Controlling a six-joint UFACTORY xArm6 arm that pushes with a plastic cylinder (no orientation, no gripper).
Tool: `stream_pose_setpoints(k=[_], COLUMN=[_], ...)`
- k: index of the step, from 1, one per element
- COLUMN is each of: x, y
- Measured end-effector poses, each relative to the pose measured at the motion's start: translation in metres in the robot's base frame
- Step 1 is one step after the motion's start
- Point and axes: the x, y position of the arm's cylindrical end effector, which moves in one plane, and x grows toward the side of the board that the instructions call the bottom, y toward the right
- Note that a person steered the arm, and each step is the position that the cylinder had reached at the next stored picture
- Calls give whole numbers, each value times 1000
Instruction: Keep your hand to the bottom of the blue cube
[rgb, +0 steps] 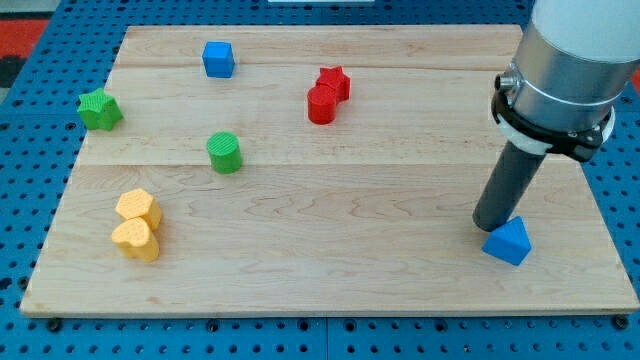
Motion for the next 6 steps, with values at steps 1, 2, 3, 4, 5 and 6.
stream_pose_setpoints(k=[1, 2, 3, 4, 5, 6], x=[-31, -62, -103, -147, -176, -202], y=[-40, -122, -208, -274, -302, -307])
